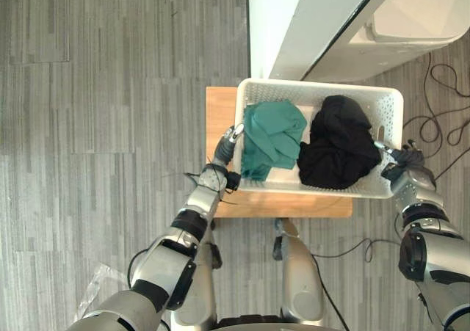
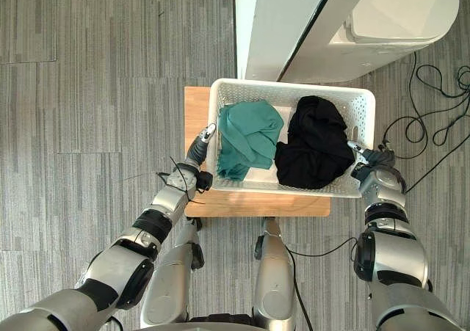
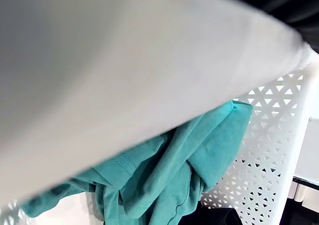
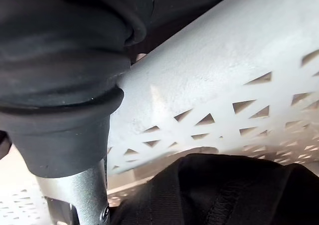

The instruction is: Pick up the laundry basket with both hands and put the clothes into the washing machine.

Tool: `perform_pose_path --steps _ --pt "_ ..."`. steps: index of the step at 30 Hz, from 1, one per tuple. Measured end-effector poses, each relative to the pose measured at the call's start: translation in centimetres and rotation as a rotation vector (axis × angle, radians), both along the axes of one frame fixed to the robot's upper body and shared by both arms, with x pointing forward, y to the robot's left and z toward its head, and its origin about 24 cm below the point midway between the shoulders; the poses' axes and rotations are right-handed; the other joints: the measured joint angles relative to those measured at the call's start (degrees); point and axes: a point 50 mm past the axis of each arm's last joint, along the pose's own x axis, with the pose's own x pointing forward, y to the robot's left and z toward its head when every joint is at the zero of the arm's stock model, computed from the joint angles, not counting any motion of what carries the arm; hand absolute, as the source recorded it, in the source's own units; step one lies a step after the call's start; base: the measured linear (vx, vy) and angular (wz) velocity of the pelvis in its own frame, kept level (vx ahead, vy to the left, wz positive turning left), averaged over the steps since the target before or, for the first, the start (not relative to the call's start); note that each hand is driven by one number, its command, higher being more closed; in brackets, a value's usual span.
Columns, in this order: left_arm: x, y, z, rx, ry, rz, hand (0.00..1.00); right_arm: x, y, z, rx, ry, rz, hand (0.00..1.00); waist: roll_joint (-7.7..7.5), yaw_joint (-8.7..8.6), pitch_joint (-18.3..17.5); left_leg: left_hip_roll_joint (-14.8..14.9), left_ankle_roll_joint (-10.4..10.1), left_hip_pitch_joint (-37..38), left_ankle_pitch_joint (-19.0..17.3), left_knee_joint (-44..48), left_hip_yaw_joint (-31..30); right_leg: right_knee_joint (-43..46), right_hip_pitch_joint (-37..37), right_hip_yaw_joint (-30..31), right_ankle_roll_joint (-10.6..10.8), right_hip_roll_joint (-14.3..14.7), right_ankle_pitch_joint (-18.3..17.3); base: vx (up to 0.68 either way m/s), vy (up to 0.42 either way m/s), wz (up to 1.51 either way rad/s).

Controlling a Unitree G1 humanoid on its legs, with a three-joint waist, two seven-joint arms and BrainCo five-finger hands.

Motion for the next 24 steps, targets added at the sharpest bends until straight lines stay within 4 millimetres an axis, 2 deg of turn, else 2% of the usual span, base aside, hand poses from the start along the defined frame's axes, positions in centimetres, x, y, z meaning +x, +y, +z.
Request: perform_pose_path --steps 2,3,8,12,19,24 --pt "0.0 0.0 0.0 0.002 0.003 0.006 0.00 0.1 0.1 0.0 -0.015 0.003 0.023 1.00 0.00 -0.02 0.0 0.0 0.0 0.0 0.0 0.1 0.0 0.1 0.0 0.1 0.0 0.0 0.0 0.00 0.000 0.00" --pt "0.1 0.0 0.0 0.004 0.002 0.010 1.00 0.1 0.2 0.0 -0.020 0.004 0.031 1.00 -0.01 -0.01 0.0 0.1 0.0 0.0 0.1 0.1 0.0 0.1 0.0 0.1 0.0 0.0 0.0 0.00 0.000 0.00" --pt "0.0 0.0 -0.2 0.046 -0.002 0.010 1.00 -0.1 0.3 -0.4 -0.045 0.019 0.058 1.00 0.01 -0.04 -0.6 0.1 0.2 0.0 0.4 0.1 0.0 0.1 0.0 0.0 -0.1 0.1 0.0 0.02 -0.011 0.00" --pt "0.1 0.8 -0.3 0.167 -0.023 0.003 1.00 -0.6 0.4 -1.5 -0.037 0.049 0.086 1.00 -0.03 -0.08 -1.1 0.1 0.4 0.8 0.5 0.1 0.0 0.1 0.8 0.1 -0.1 0.2 0.1 0.04 -0.020 -0.02" --pt "-0.2 1.8 -1.5 0.341 0.008 -0.034 1.00 -1.9 1.8 -4.8 0.003 0.126 0.111 1.00 -0.09 -0.27 -1.1 0.1 0.4 4.9 0.5 -0.2 0.1 -0.8 5.2 -0.2 -0.1 0.3 0.1 0.05 -0.024 0.00" --pt "-1.5 2.4 -3.6 0.378 0.064 -0.068 1.00 -3.3 2.9 -7.3 0.035 0.174 0.134 1.00 -0.12 -0.23 -1.2 0.2 0.4 7.5 0.5 -0.2 0.1 -1.7 8.2 -0.4 -0.1 0.3 0.0 0.02 -0.011 0.01"
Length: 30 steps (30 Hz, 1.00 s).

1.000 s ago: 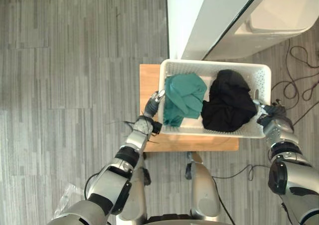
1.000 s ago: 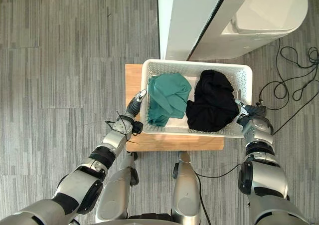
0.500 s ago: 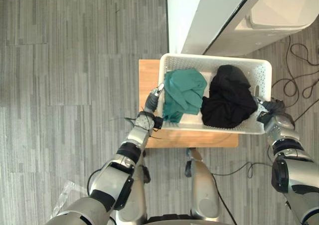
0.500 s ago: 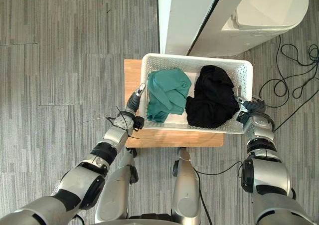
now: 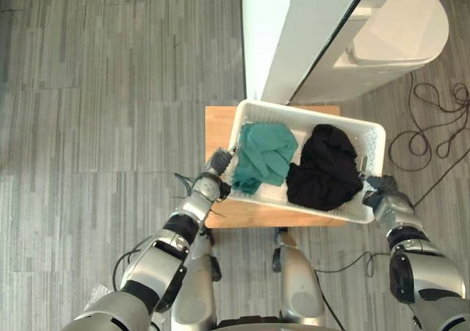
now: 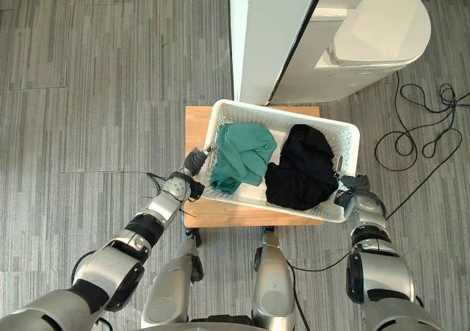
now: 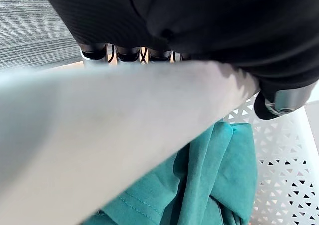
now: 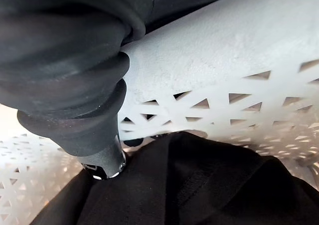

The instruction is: Pick up the laundry basket with both hands and put the clothes into the washing machine.

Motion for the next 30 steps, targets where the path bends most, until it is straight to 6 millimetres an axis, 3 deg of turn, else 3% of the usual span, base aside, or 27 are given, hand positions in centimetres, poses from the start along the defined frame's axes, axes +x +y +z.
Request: perform_pose_path --steps 4,8,11,15,23,27,30 --pt "-1.1 1.1 -1.1 0.002 0.032 -0.014 1.00 -1.3 0.7 -1.6 0.030 0.008 0.005 1.00 -0.14 0.27 -0.6 0.2 -0.2 1.1 -0.2 0.0 -0.1 -1.2 2.0 -0.4 -0.1 0.4 0.0 0.01 -0.010 0.04" --pt "-4.1 2.4 -4.5 -0.002 0.138 0.013 1.00 -4.7 2.6 -5.8 0.106 0.132 0.010 1.00 -0.03 0.60 -5.2 0.5 -0.9 2.5 -1.1 -0.1 -0.1 -3.1 4.3 -0.8 -0.3 0.8 0.0 0.07 -0.020 0.00" --pt "-6.2 3.0 -6.4 -0.009 0.221 0.011 1.00 -7.1 3.2 -7.8 0.134 0.201 0.012 1.00 0.17 0.76 -7.4 0.5 -1.0 3.2 -1.4 -0.1 -1.0 -4.3 6.1 -2.0 -0.3 0.8 -0.1 0.06 -0.010 0.13" --pt "-8.3 3.4 -7.4 -0.030 0.264 0.001 1.00 -9.2 3.4 -9.2 0.142 0.269 0.009 1.00 0.33 1.45 -10.5 0.5 -1.0 4.0 -1.6 -0.1 -1.4 -5.6 8.1 -3.1 -0.2 0.8 -0.2 0.06 0.001 0.12" --pt "-9.1 3.9 -6.0 -0.112 0.201 0.015 1.00 -9.6 3.9 -7.9 0.119 0.152 0.020 1.00 2.07 1.59 -16.0 0.5 -1.0 6.0 -1.6 -0.3 -3.2 -7.0 12.0 -5.3 -0.2 0.9 -0.2 0.02 0.002 0.11" --pt "-9.0 4.0 -5.4 -0.145 0.177 0.020 1.00 -9.2 3.7 -7.2 0.113 0.117 0.008 1.00 2.18 1.56 -17.3 0.5 -1.0 7.2 -1.6 -0.5 -4.0 -7.7 14.0 -6.1 -0.2 1.0 -0.2 -0.04 0.009 0.10" --pt "-9.6 3.9 -5.8 -0.161 0.188 0.027 1.00 -10.0 3.6 -7.4 0.106 0.123 -0.004 1.00 2.23 1.52 -19.1 0.6 -1.5 8.1 -2.0 -0.6 -4.5 -7.9 15.3 -6.6 -0.4 1.1 -0.6 -0.04 0.004 0.10"
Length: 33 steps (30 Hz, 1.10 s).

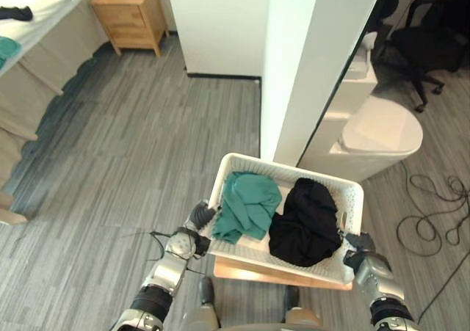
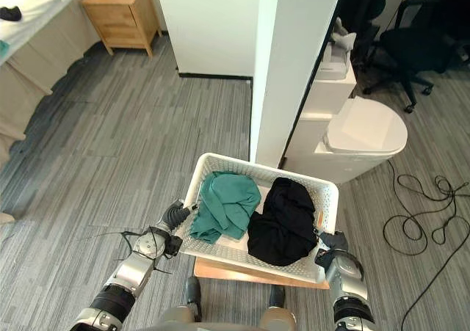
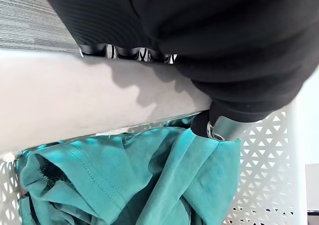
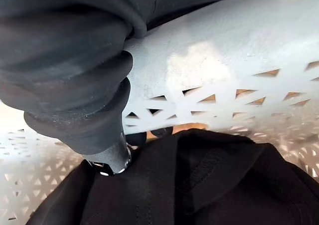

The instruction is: Pick up the laundry basket with both hands and put the clothes into the washing machine.

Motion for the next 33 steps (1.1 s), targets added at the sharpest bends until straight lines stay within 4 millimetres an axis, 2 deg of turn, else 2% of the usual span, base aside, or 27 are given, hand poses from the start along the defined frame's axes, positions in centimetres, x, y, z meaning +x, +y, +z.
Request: perform_pose_path --steps 4,9,11,13,14,15,16,17,18,20,21,22,23,24,25,26,27,28,29,30,31,32,33 --pt "-1.3 -0.1 -0.5 -0.027 0.019 0.010 1.00 -0.8 0.1 0.0 -0.012 0.000 0.001 1.00 0.04 0.03 -2.1 0.5 -0.3 0.7 -0.2 0.0 -0.6 -0.1 1.0 -0.3 -0.1 0.6 -0.5 -0.02 -0.013 0.04" --pt "-2.5 0.2 -0.9 -0.068 0.040 0.043 1.00 -1.5 0.3 0.0 -0.036 0.000 0.017 1.00 0.67 -0.04 -2.6 0.8 -0.3 1.5 -0.2 0.6 -1.5 0.3 2.3 -0.4 -0.2 0.7 -0.5 -0.03 -0.004 0.09" --pt "-3.2 0.2 -0.8 -0.080 0.037 0.049 1.00 -2.0 0.4 0.2 -0.042 -0.009 0.019 1.00 0.98 0.20 -2.6 1.0 0.1 -1.6 -1.8 6.4 -2.6 1.2 2.2 -1.3 -0.7 0.7 -0.7 -0.04 -0.002 0.26" --pt "-3.8 0.0 -0.9 -0.105 0.047 0.058 1.00 -2.0 0.1 0.4 -0.063 -0.002 0.028 1.00 1.71 0.25 -2.5 1.2 0.4 -4.6 -3.0 12.6 -4.8 3.4 2.2 -2.3 -0.9 0.7 -1.5 -0.08 -0.019 0.35" --pt "-3.9 -0.3 -0.9 -0.130 0.047 0.064 1.00 -1.8 -0.3 0.9 -0.085 -0.014 0.033 1.00 3.45 0.25 -2.2 2.6 0.0 -7.0 -3.4 16.2 -6.5 6.2 1.0 -2.6 -1.6 1.6 -2.8 -0.17 -0.057 0.43" --pt "-3.8 -0.4 -0.5 -0.138 0.029 0.063 1.00 -1.4 -0.4 1.2 -0.095 -0.028 0.033 1.00 4.24 0.30 -2.3 2.5 -1.0 -7.6 -4.5 15.8 -7.8 8.5 -1.4 -1.5 -3.9 1.5 -4.6 -0.18 -0.011 0.36" --pt "-3.7 -0.4 -0.3 -0.143 0.022 0.066 1.00 -1.1 -0.3 1.4 -0.093 -0.039 0.034 1.00 4.22 0.58 -1.9 2.6 0.1 -8.5 -6.9 18.6 -8.1 9.7 -2.3 -1.8 -3.3 1.3 -4.7 -0.19 0.000 0.01" --pt "-3.7 -0.6 -0.3 -0.167 0.021 0.084 1.00 -0.7 -0.5 1.8 -0.103 -0.049 0.030 1.00 4.66 2.01 -1.5 2.9 2.8 -12.6 -13.4 37.2 -8.0 12.2 -3.3 -0.8 -2.9 0.6 -4.4 -0.13 0.082 -0.42" --pt "-4.3 -0.5 -0.5 -0.191 0.032 0.115 1.00 -0.7 -0.3 1.9 -0.113 -0.048 0.042 1.00 5.43 2.36 -1.6 3.1 2.3 -11.6 -16.2 49.4 -8.2 13.5 -2.7 1.1 -2.8 0.5 -4.3 -0.11 0.084 -0.54" --pt "-4.9 -0.4 -0.3 -0.204 0.020 0.126 1.00 -1.0 -0.1 2.2 -0.127 -0.060 0.055 1.00 6.39 1.80 -2.1 3.0 0.2 -8.0 -18.2 60.0 -10.3 14.2 -2.6 2.2 -2.6 0.6 -4.1 -0.20 0.216 -0.48" --pt "-4.9 -0.4 0.0 -0.212 0.002 0.124 1.00 -1.1 0.0 2.2 -0.127 -0.064 0.050 1.00 6.58 1.64 -2.2 3.0 -0.3 -4.4 -17.8 60.2 -11.3 14.1 -3.3 4.0 -2.0 0.7 -3.3 -0.25 0.286 -0.39" --pt "-4.8 -0.5 0.1 -0.222 -0.004 0.124 1.00 -1.1 0.2 2.2 -0.123 -0.065 0.046 1.00 6.58 1.58 -2.5 2.6 -1.6 -3.0 -20.2 57.1 -11.9 13.9 -3.6 4.6 -1.6 0.7 -2.7 -0.22 0.294 -0.27" --pt "-4.6 -0.3 0.3 -0.217 -0.014 0.129 1.00 -1.4 0.2 2.0 -0.107 -0.062 0.023 1.00 5.75 0.85 -3.7 -0.1 -1.8 -2.0 -23.1 50.0 -12.6 12.8 -5.6 5.5 -1.4 0.0 -0.9 -0.17 0.201 0.05" --pt "-4.4 0.2 0.6 -0.201 -0.027 0.127 1.00 -1.5 0.7 1.7 -0.089 -0.058 0.024 1.00 3.58 -0.10 -4.5 -1.9 -1.5 -0.7 -24.7 43.0 -13.8 15.2 -8.1 6.3 -1.4 0.6 -0.9 -0.11 0.126 0.17" --pt "-4.2 0.2 0.7 -0.198 -0.034 0.124 1.00 -1.6 0.9 1.5 -0.080 -0.055 0.021 1.00 2.84 -0.20 -4.4 -2.5 -1.4 0.4 -25.6 39.6 -14.0 14.6 -8.5 5.7 -1.8 0.5 -0.9 -0.09 0.046 0.10" --pt "-4.0 0.1 0.9 -0.207 -0.041 0.123 1.00 -1.7 1.0 1.4 -0.074 -0.054 0.019 1.00 2.62 -0.02 -3.9 -2.7 -0.5 1.4 -27.4 35.7 -13.9 13.5 -9.3 6.3 -2.5 0.5 0.7 -0.18 0.098 -0.07" --pt "-4.0 0.0 0.9 -0.210 -0.040 0.124 1.00 -2.1 1.0 1.2 -0.069 -0.043 0.007 1.00 2.95 0.05 -3.7 -2.9 2.3 2.1 -30.3 32.9 -12.9 13.0 -10.4 6.4 -2.2 0.6 2.4 -0.32 0.184 -0.38" --pt "-4.2 0.4 0.7 -0.197 -0.029 0.131 1.00 -3.0 1.6 0.5 -0.040 -0.017 -0.006 1.00 1.61 1.05 -2.8 -3.8 2.3 3.0 -30.2 32.5 -10.5 12.4 -10.5 7.7 -3.3 0.2 4.8 -0.34 0.189 -0.65" --pt "-4.7 0.6 0.6 -0.191 -0.017 0.137 1.00 -4.0 1.9 -0.1 -0.026 0.005 -0.012 1.00 1.28 1.98 -2.8 -3.7 3.0 3.6 -30.0 32.4 -8.5 11.6 -10.4 8.5 -3.7 0.3 7.8 -0.32 0.125 -0.81" --pt "-5.0 0.7 0.6 -0.190 -0.015 0.139 1.00 -4.6 2.1 -0.2 -0.021 0.014 -0.016 1.00 0.47 2.05 -2.5 -3.4 4.2 3.9 -30.2 32.4 -6.9 10.6 -10.4 9.4 -3.5 0.3 9.9 -0.33 0.074 -1.04" --pt "-5.4 0.9 1.1 -0.188 -0.035 0.139 1.00 -5.4 2.6 -0.4 -0.006 0.019 -0.023 1.00 -0.19 2.11 -2.6 -3.5 6.0 4.2 -30.1 32.0 -3.3 7.1 -10.5 10.2 -1.9 0.5 15.5 -0.45 0.047 -1.26" --pt "-5.5 1.0 1.5 -0.186 -0.051 0.134 1.00 -5.9 2.8 -0.4 0.003 0.019 -0.032 1.00 0.49 2.16 -2.2 -2.2 7.3 4.3 -29.5 31.5 1.3 6.5 -10.8 7.9 0.2 0.8 15.7 -0.43 0.002 -1.50" --pt "-5.5 0.8 1.6 -0.191 -0.050 0.131 1.00 -6.1 2.7 -0.2 -0.003 0.015 -0.035 1.00 -0.08 1.76 -2.7 0.2 7.3 4.6 -28.5 30.5 5.7 11.2 -11.3 3.6 -2.7 2.0 10.0 -0.32 -0.046 -1.20"
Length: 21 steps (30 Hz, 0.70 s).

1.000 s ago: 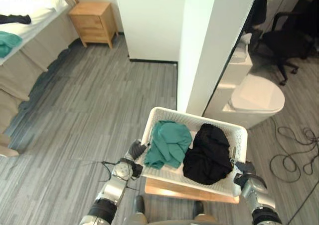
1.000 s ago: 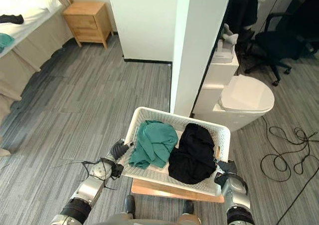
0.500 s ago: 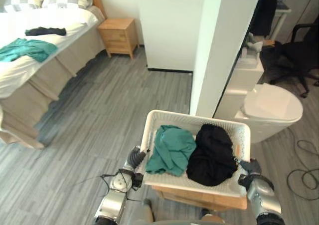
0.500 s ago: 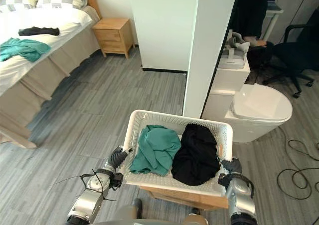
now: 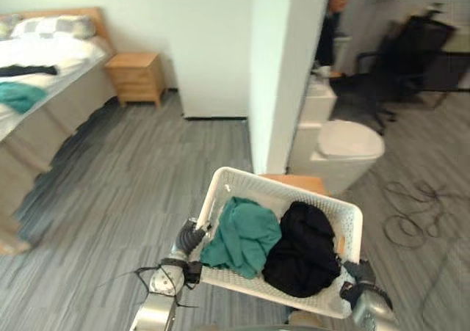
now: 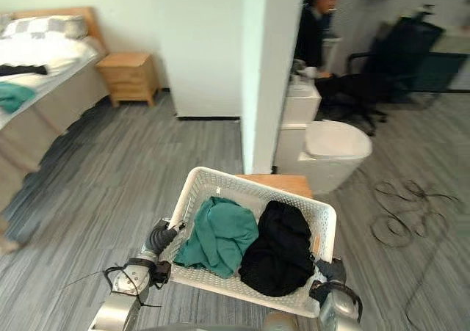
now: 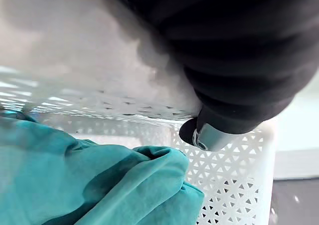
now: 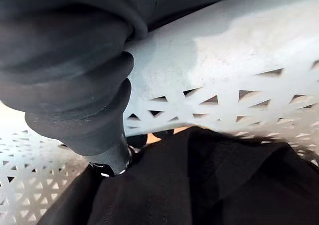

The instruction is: Pick up the laundry basket with both hands and put the clothes into the washing machine.

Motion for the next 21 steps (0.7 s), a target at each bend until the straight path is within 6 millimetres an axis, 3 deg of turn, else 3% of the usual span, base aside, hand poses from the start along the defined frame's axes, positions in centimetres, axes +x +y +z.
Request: perform_pose_path --steps 1,2,3,4,6,7,8,9,10,11,12,13,14,15,17,19,20,21 --pt "0.0 -0.1 0.0 -0.001 0.000 -0.004 1.00 -0.1 -0.1 0.1 -0.004 -0.003 -0.002 1.00 0.82 -0.20 -0.3 1.0 -0.6 0.1 1.3 -1.0 2.0 2.3 0.0 -1.8 -1.1 0.5 -2.6 -0.18 -0.066 -1.12" --pt "0.2 -0.5 0.1 -0.013 -0.008 -0.005 1.00 -0.2 -0.2 0.4 -0.007 -0.016 0.002 1.00 0.36 0.09 -0.5 2.5 -1.5 0.8 3.8 -4.0 5.0 7.4 0.3 -6.3 -3.4 0.5 -7.8 -0.11 -0.046 -0.99" --pt "0.2 -0.6 0.2 -0.018 -0.012 -0.002 1.00 -0.2 -0.3 0.5 -0.008 -0.022 0.001 1.00 0.35 0.37 -0.5 3.2 -1.9 1.4 4.9 -5.6 6.7 10.1 0.5 -8.8 -4.4 0.2 -10.1 -0.14 -0.045 -1.34" --pt "0.3 -0.7 0.2 -0.022 -0.014 -0.001 1.00 -0.1 -0.3 0.6 -0.007 -0.028 0.004 1.00 0.26 0.48 -0.7 5.0 -3.0 2.2 6.7 -7.4 9.7 15.3 2.2 -13.3 -5.8 -1.3 -14.9 -0.11 -0.065 -1.23" --pt "0.5 -0.6 0.3 -0.022 -0.014 0.004 1.00 -0.2 -0.3 0.5 -0.007 -0.027 0.002 1.00 -1.07 1.23 -1.4 6.8 -5.1 4.5 8.1 -8.4 15.3 23.0 5.1 -16.8 -5.1 -6.7 -21.9 -0.06 -0.139 -1.46" --pt "0.5 -0.6 0.3 -0.022 -0.015 0.008 1.00 -0.3 -0.4 0.5 -0.008 -0.027 0.001 1.00 -2.41 1.24 -2.1 6.9 -5.3 4.8 8.0 -7.6 17.0 23.4 5.2 -16.7 -4.3 -8.0 -22.9 -0.01 -0.199 -1.42" --pt "0.9 -0.8 0.2 -0.030 -0.011 0.010 1.00 -0.1 -0.3 0.6 -0.007 -0.038 0.004 1.00 -3.98 0.54 -2.3 6.6 -6.9 4.0 7.0 -6.2 17.6 21.2 5.1 -17.3 -4.4 -6.5 -24.2 -0.09 -0.173 -1.46" --pt "1.2 -0.7 -0.4 -0.034 0.012 0.014 1.00 0.3 -0.9 0.6 -0.019 -0.033 0.007 1.00 -3.49 0.40 -3.4 3.9 -6.8 3.8 6.9 -8.2 16.4 11.5 5.1 -13.0 -3.3 -2.0 -21.6 -0.15 -0.162 -1.76" --pt "1.1 -0.9 -0.6 -0.057 0.021 0.029 1.00 0.9 -1.2 0.6 -0.023 -0.034 0.009 1.00 -1.92 1.57 -4.4 3.1 -5.8 3.4 7.3 -10.5 16.8 4.7 5.4 -11.4 -2.2 0.5 -18.6 -0.16 -0.069 -2.66" --pt "1.5 -0.9 -0.1 -0.097 -0.010 0.053 1.00 2.4 -1.4 1.3 -0.036 -0.073 0.028 1.00 1.78 2.06 -4.9 4.1 -4.2 3.2 8.9 -15.1 21.5 9.8 3.7 -15.7 -8.2 1.0 -21.9 -0.11 -0.024 -2.76" --pt "1.9 0.1 0.1 -0.089 -0.025 0.087 1.00 3.2 -0.6 0.8 -0.008 -0.070 0.041 1.00 -0.06 1.16 -5.0 3.4 -3.8 4.3 9.4 -15.7 27.0 19.7 2.7 -20.1 -9.7 -6.1 -25.3 -0.07 -0.022 -2.52" --pt "1.9 0.4 0.1 -0.074 -0.023 0.086 1.00 3.3 -0.2 0.5 0.006 -0.059 0.048 1.00 -0.36 1.16 -4.8 2.8 -4.4 4.8 9.7 -16.0 29.2 19.7 3.7 -22.3 -8.5 -8.4 -25.2 -0.03 -0.084 -1.86" --pt "1.9 1.0 0.0 -0.060 -0.016 0.095 1.00 3.7 0.2 0.3 0.018 -0.056 0.062 1.00 -1.96 1.39 -5.7 2.8 -5.5 5.2 9.8 -16.1 32.3 15.5 5.2 -24.4 -3.1 -10.2 -24.0 0.03 -0.190 -1.77" --pt "2.0 1.3 -0.3 -0.084 0.002 0.119 1.00 4.2 0.5 0.4 0.016 -0.058 0.082 1.00 -1.36 1.05 -5.7 4.1 -7.2 5.5 10.9 -16.3 35.6 10.5 5.5 -23.4 -0.8 -6.9 -22.0 0.04 -0.204 -1.60" --pt "2.0 0.9 -0.7 -0.105 0.018 0.121 1.00 3.9 0.0 0.3 0.005 -0.042 0.082 1.00 -0.52 -0.07 -5.6 6.3 -8.0 6.6 12.0 -15.9 37.5 5.6 6.6 -21.1 -1.9 -2.6 -20.3 0.09 -0.191 -1.03" --pt "1.8 1.1 -1.4 -0.101 0.053 0.126 1.00 3.3 0.3 -0.2 0.007 -0.018 0.088 1.00 -0.44 -0.51 -5.2 12.4 -9.6 7.8 10.6 -7.9 38.5 2.2 9.6 -18.6 -3.0 1.8 -19.7 0.12 -0.233 -0.80" --pt "1.8 1.4 -1.6 -0.104 0.061 0.133 1.00 3.2 0.5 -0.3 0.012 -0.015 0.093 1.00 -0.01 -1.10 -4.4 17.5 -9.1 8.0 9.4 0.7 38.2 1.0 11.8 -17.4 -3.5 4.2 -19.9 0.06 -0.183 -0.61" --pt "1.7 1.5 -1.7 -0.112 0.064 0.137 1.00 3.1 0.5 -0.3 0.011 -0.014 0.097 1.00 0.31 -1.19 -4.0 20.4 -8.3 7.9 9.2 5.7 38.2 0.6 12.8 -16.6 -4.0 5.5 -20.3 0.05 -0.174 -0.97"
